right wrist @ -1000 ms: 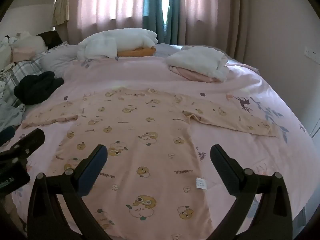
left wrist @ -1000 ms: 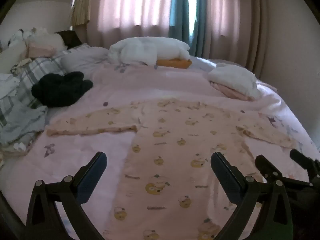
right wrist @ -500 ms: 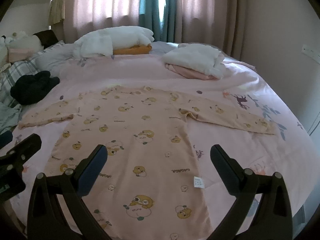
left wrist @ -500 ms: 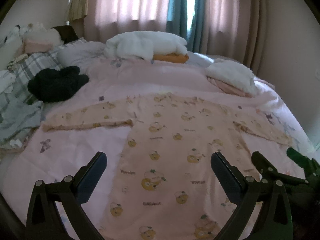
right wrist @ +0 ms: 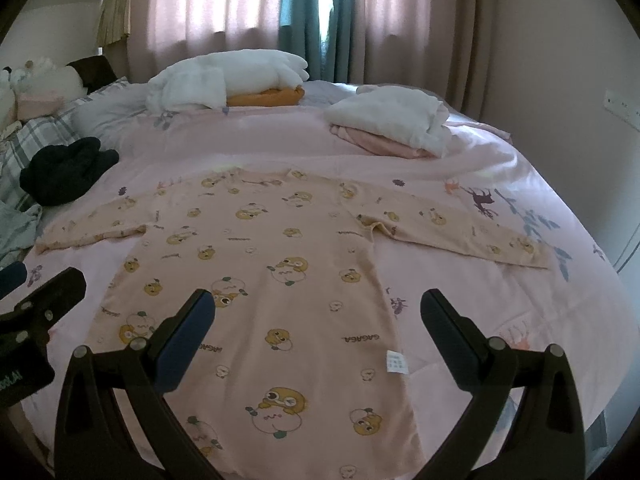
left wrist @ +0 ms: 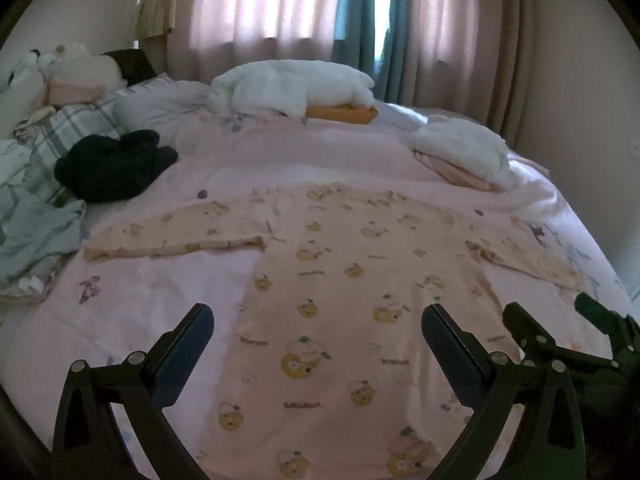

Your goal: Fold small clothes

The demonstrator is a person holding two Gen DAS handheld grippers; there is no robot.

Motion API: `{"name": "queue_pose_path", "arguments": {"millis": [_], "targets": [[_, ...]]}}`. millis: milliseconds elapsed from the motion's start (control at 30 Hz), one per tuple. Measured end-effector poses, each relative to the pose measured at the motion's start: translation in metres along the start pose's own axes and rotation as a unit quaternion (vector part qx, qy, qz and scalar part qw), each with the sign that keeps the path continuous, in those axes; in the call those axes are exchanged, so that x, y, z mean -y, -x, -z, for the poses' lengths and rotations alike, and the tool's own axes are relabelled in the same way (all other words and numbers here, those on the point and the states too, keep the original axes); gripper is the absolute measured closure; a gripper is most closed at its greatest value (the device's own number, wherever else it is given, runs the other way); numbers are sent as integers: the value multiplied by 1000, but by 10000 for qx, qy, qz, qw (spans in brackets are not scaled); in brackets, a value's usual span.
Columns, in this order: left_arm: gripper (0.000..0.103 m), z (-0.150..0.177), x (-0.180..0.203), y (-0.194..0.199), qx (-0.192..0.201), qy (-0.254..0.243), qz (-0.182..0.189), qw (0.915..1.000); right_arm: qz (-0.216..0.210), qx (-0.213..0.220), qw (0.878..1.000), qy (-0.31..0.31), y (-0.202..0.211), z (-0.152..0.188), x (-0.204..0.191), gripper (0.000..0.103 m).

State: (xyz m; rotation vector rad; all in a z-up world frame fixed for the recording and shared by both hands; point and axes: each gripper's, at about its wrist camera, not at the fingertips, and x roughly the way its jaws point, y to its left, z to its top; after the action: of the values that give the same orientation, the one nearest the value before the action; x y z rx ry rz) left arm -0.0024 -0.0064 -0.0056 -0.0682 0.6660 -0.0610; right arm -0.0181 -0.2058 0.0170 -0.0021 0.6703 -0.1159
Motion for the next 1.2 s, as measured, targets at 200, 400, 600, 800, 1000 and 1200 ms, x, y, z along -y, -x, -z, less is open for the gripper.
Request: {"name": "queue_pose_path", "arguments": {"millis": [200, 400, 600, 800, 1000, 1200], "targets": [[0, 1, 0, 0, -26, -1, -18, 10000, -1, 7, 10000, 35, 1, 0, 0, 0], [0, 2, 2, -1, -42, -14, 30, 10000, -70, -11, 10000, 14, 1, 0, 2, 0], [0, 3, 3, 0, -75, -50, 73, 9999, -53, -23, 10000, 16, 1, 1, 2, 0], [0, 3, 3, -4, -142, 11, 50, 9999, -46, -58, 10000, 30, 0, 0, 2, 0], [0, 10, 2, -8, -363, 141, -93, 9992, -126, 44, 9999, -72, 0, 0, 3, 0], [0, 9, -27, 18, -186, 638, 4, 9978, -276, -247, 9992, -137, -8, 6, 4, 0]]}}
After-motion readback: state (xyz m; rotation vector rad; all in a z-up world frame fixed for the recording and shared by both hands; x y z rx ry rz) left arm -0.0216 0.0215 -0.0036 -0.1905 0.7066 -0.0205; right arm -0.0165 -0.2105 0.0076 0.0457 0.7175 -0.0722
